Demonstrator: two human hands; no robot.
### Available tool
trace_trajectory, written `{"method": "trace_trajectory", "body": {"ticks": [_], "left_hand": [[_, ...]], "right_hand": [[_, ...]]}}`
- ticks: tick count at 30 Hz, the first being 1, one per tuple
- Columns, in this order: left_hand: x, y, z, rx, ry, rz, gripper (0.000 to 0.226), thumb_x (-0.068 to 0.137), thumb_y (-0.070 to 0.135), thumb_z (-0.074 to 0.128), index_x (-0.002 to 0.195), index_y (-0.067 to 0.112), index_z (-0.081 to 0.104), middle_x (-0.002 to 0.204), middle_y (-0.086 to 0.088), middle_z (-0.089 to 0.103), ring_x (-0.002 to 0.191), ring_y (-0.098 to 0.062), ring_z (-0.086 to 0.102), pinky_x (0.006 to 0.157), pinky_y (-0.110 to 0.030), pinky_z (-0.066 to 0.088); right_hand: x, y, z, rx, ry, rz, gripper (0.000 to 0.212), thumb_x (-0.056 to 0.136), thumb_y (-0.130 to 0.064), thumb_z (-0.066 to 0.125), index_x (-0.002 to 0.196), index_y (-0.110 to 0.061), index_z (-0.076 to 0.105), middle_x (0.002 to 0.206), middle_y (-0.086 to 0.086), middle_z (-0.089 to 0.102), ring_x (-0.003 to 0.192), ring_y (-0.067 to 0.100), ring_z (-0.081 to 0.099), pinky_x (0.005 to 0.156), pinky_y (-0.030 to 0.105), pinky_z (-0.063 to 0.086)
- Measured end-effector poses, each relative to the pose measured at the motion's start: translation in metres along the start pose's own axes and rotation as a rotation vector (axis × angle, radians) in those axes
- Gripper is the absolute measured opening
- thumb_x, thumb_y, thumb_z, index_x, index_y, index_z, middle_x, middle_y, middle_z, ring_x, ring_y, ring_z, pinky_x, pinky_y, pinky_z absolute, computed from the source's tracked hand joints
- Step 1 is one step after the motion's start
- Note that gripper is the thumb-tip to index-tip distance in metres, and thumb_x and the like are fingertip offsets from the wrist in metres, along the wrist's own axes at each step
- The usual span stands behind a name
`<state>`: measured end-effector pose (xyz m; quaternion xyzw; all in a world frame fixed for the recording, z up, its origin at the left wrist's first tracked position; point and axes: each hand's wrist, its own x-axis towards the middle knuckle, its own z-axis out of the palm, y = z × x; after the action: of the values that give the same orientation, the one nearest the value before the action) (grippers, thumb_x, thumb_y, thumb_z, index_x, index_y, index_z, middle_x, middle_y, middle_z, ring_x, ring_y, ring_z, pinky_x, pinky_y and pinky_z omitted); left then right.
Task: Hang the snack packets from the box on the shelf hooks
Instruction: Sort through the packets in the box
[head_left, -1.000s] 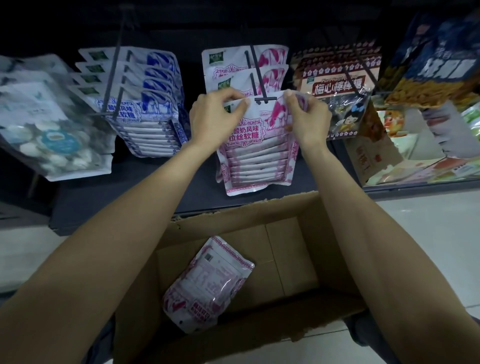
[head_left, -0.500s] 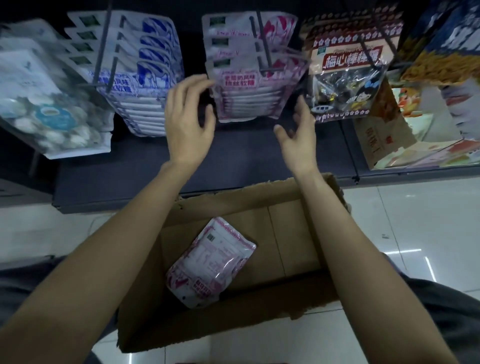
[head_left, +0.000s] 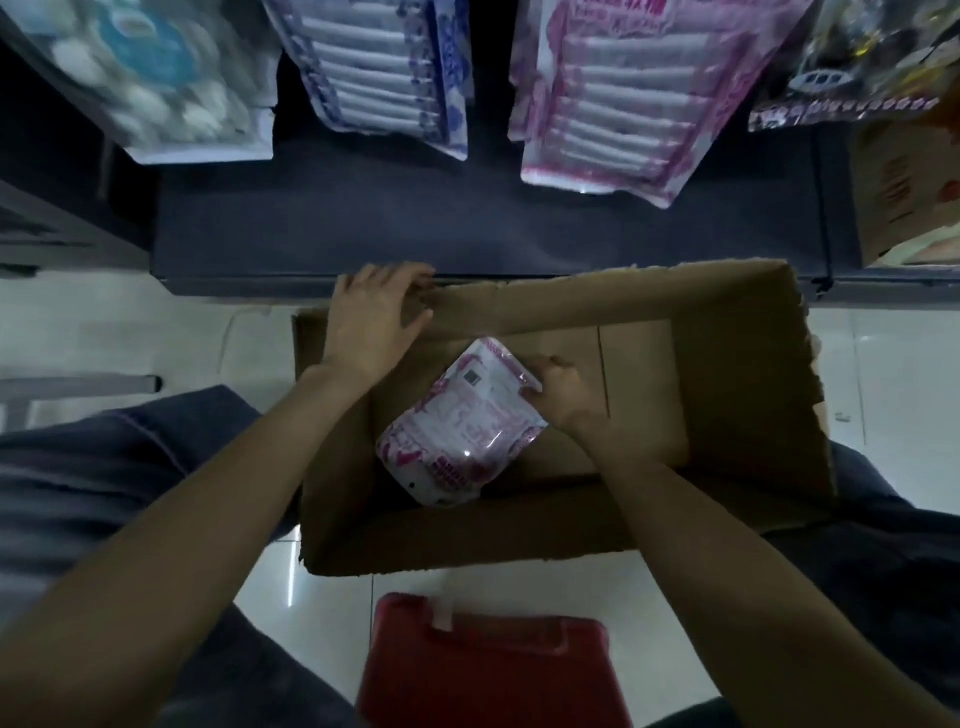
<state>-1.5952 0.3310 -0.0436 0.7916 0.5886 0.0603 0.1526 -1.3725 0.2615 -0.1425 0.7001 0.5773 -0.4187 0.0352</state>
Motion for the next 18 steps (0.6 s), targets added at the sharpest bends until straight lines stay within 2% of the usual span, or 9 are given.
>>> {"method": "trace_trajectory", "body": {"ticks": [2,5,10,12,14,16,18], "left_hand": [[0.001,-0.006,0.007,0.016,0.005,-0.010,0.036,0.089,0.027,0.061,0.125,0.021,0.058,0.121,-0.005,0.061,0.114,-0.028,0.052,0.097,-0.042,0.035],[-0.002,-0.010,0.018,-0.038,0.047,0.013,0.029,0.090,0.020,0.059,0.119,0.021,0.064,0.115,-0.004,0.065,0.107,-0.028,0.057,0.090,-0.040,0.037],[0.004,-0.006,0.026,-0.081,0.125,-0.059,0.021,0.089,0.021,0.057,0.106,0.023,0.070,0.104,-0.001,0.068,0.098,-0.026,0.061,0.086,-0.038,0.038],[0.006,-0.006,0.028,-0.091,0.126,-0.085,0.021,0.089,0.022,0.057,0.105,0.024,0.070,0.102,-0.001,0.069,0.097,-0.027,0.061,0.086,-0.038,0.038],[0.006,-0.005,0.029,-0.088,0.115,-0.109,0.021,0.089,0.023,0.057,0.106,0.024,0.070,0.101,-0.001,0.069,0.097,-0.027,0.060,0.086,-0.037,0.038],[0.006,-0.004,0.028,-0.085,0.115,-0.126,0.022,0.089,0.022,0.057,0.107,0.024,0.070,0.102,-0.002,0.068,0.098,-0.028,0.060,0.087,-0.037,0.037],[0.002,0.002,0.029,-0.066,0.109,-0.151,0.028,0.088,0.024,0.057,0.115,0.025,0.066,0.113,-0.004,0.064,0.108,-0.030,0.054,0.093,-0.042,0.034]], "right_hand": [[0.014,0.008,0.023,-0.026,-0.040,0.084,0.054,0.088,-0.030,0.062,0.138,-0.017,0.045,0.130,0.014,0.050,0.117,0.035,0.051,0.100,0.041,0.043],[0.032,0.019,0.047,-0.011,-0.089,0.173,0.069,0.087,-0.040,0.064,0.143,-0.016,0.033,0.141,0.014,0.039,0.126,0.036,0.040,0.105,0.047,0.037],[0.050,0.027,0.065,0.072,-0.110,0.331,0.070,0.085,-0.032,0.061,0.144,-0.021,0.025,0.144,0.013,0.032,0.131,0.035,0.032,0.107,0.052,0.031],[0.050,0.028,0.070,0.051,-0.106,0.314,0.066,0.086,-0.031,0.060,0.143,-0.017,0.029,0.133,0.014,0.044,0.127,0.034,0.038,0.102,0.043,0.037],[0.046,0.028,0.064,0.050,-0.049,0.291,0.056,0.086,-0.027,0.062,0.137,-0.015,0.042,0.114,0.010,0.057,0.115,0.030,0.052,0.085,0.030,0.043],[0.032,0.024,0.047,0.173,0.011,0.248,0.050,0.084,-0.018,0.066,0.132,-0.015,0.051,0.115,0.009,0.061,0.107,0.028,0.058,0.076,0.026,0.042],[0.009,0.015,0.024,0.213,0.046,0.179,0.040,0.087,-0.014,0.063,0.127,-0.011,0.056,0.118,0.012,0.064,0.105,0.030,0.060,0.074,0.025,0.041]]}}
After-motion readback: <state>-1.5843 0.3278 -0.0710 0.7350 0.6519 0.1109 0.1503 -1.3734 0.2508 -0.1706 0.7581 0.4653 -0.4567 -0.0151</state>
